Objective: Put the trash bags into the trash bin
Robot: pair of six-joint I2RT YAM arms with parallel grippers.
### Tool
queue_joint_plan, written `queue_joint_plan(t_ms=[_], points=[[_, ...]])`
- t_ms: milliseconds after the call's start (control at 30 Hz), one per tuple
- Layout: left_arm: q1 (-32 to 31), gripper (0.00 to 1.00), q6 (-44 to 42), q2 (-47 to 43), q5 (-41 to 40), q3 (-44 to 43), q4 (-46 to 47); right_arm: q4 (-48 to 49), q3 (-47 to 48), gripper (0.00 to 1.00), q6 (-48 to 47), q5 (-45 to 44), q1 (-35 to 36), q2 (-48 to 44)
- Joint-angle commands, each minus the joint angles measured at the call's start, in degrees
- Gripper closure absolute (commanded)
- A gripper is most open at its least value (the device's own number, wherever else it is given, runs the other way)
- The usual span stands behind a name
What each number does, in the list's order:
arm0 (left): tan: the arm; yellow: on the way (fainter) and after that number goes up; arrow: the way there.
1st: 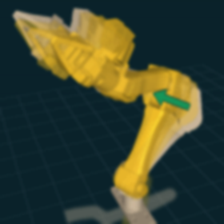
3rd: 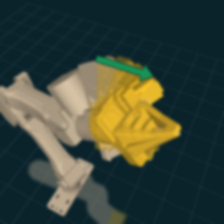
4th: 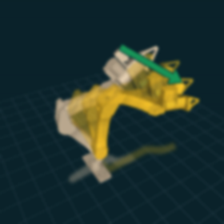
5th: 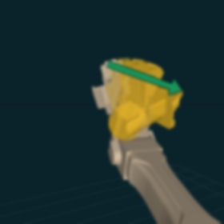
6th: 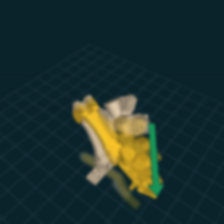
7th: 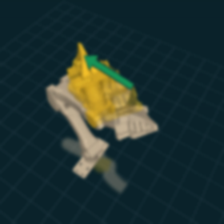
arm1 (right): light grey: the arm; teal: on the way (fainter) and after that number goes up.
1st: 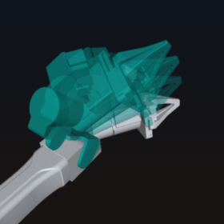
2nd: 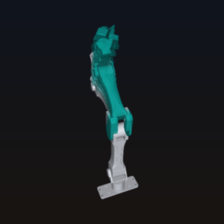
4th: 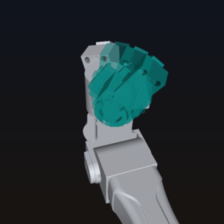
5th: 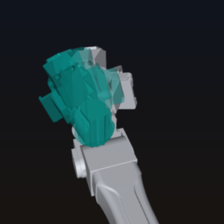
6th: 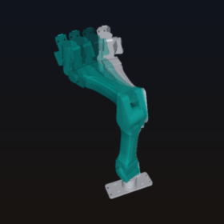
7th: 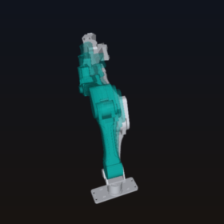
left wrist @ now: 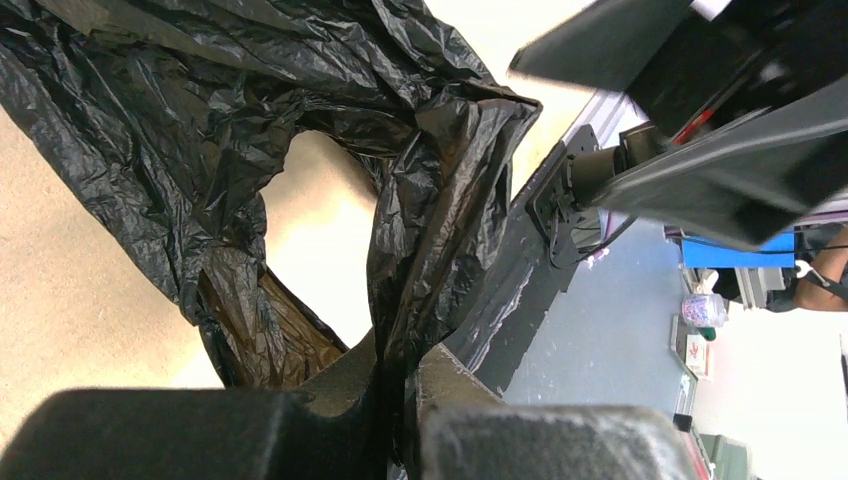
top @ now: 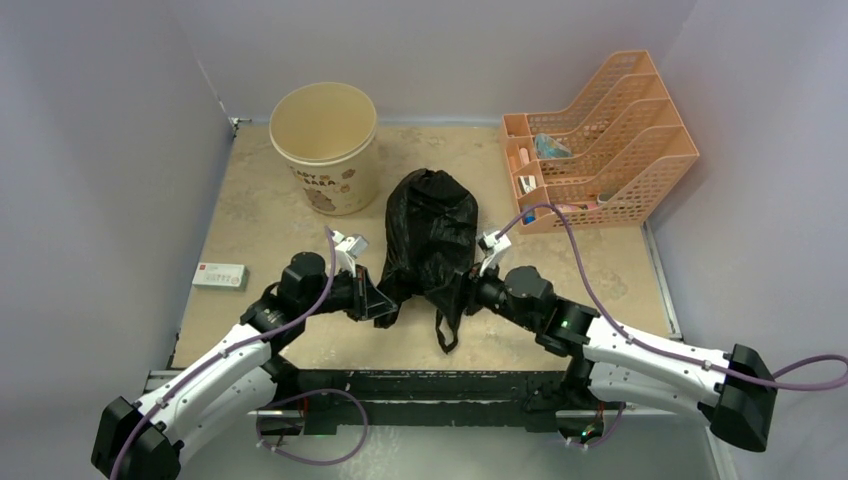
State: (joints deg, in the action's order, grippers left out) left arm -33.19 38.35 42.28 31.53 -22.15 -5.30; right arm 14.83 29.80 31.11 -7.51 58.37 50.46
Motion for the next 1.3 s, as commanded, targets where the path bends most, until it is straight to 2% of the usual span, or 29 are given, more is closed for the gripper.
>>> queue_joint_plan(t_ms=[0, 100, 333, 633, 767, 933, 1033, 1200, 1267], points=[[-0.1, 1.0, -0.6, -0.2, -1.7, -1.7, 0.9, -5.2, -5.6, 0.25, 14.1, 5.2, -0.2, -1.8], [-0.1, 1.0, -0.4, -0.3, -1.9, -1.8, 0.4, -3.0, -9.8, 0.3, 16.6, 7.0, -0.2, -2.3], [-0.1, 1.0, -0.3, -0.1, -1.9, -1.7, -0.5, 11.3, -17.2, 0.37, 17.1, 15.1, -0.2, 1.7], [-0.1, 1.0, -0.1, -0.3, -1.8, -1.6, -0.8, 18.0, -14.2, 0.49, 11.7, 17.1, -0.2, 16.3], [-0.1, 1.0, -0.2, -0.6, -1.9, -1.4, -1.1, 22.7, -15.4, 0.54, 10.8, 20.6, -0.1, 19.2], [-0.1, 1.0, 0.1, -0.5, -1.7, -0.9, -0.7, 24.7, -15.2, 0.56, 7.7, 22.5, -0.1, 22.0], [-0.1, 1.0, 0.1, -0.2, -1.7, -1.1, -0.7, 21.4, -13.1, 0.55, 6.8, 20.5, 0.0, 23.2], [-0.1, 1.0, -0.1, -0.2, -1.9, -1.2, -1.1, 20.5, -11.9, 0.56, 7.2, 19.5, 0.4, 26.0], [-0.1, 1.0, 0.0, -0.3, -2.2, -1.0, -1.0, 20.6, -12.4, 0.56, 8.2, 16.6, 0.8, 26.2]])
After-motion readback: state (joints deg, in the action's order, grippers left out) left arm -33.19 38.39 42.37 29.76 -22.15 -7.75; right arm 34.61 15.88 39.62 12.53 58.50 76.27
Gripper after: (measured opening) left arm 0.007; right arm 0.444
